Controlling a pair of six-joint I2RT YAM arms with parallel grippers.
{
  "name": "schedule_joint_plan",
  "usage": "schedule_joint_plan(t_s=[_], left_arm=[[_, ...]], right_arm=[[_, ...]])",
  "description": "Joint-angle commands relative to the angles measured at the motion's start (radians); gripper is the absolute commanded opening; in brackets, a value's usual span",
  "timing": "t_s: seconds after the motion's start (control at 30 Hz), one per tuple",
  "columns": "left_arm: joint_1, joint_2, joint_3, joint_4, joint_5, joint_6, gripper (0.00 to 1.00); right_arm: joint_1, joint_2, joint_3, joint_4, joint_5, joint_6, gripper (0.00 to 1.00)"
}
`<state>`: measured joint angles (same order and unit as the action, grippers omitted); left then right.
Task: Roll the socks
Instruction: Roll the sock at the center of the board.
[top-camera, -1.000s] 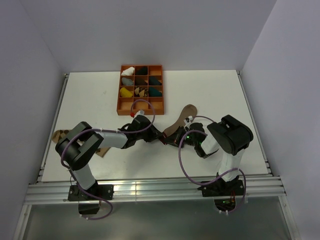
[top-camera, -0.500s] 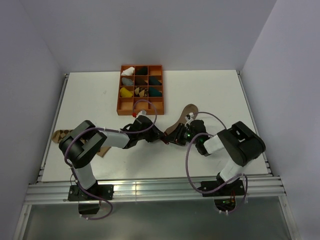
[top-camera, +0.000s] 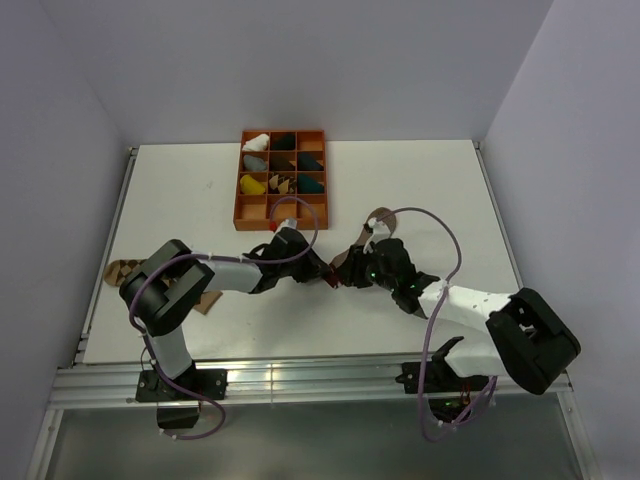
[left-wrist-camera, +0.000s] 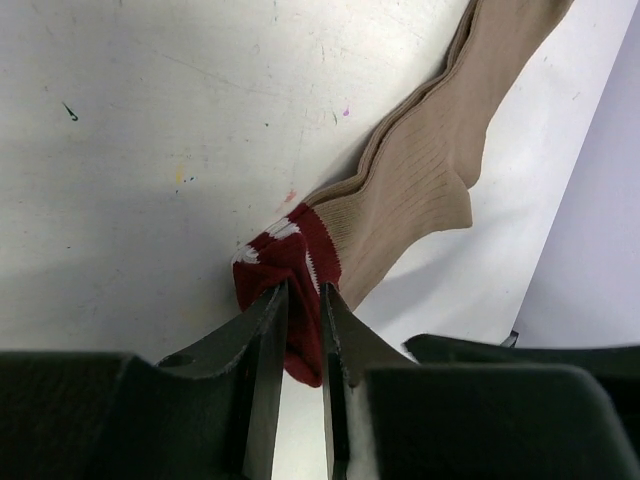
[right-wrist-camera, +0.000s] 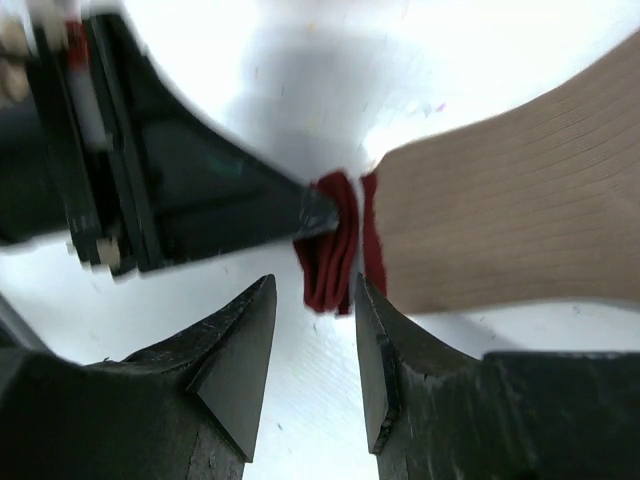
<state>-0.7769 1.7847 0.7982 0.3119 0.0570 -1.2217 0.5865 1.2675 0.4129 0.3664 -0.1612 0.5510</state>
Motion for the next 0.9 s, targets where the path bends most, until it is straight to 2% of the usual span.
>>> schedule_joint_plan(t_s=[0.0,0.27,0.87], left_arm=[[-0.009,0.016,0.032,-0.048,0.003,0.03,0.24],[-0.012,0.027,0.053,-0.071,0.017,0.028,0.24],[-0.024,0.031,0.067,-0.1,0.015,0.037,0.22]], right_arm=[[0.111,-0.013,0.037,-0.075,0.222,-0.158,0.46],[0.263,0.024,0.046,-0.023,0.374,-0.243,0.47],[0.34,0.174,0.124,-0.027,0.474,-0.304,0.47]])
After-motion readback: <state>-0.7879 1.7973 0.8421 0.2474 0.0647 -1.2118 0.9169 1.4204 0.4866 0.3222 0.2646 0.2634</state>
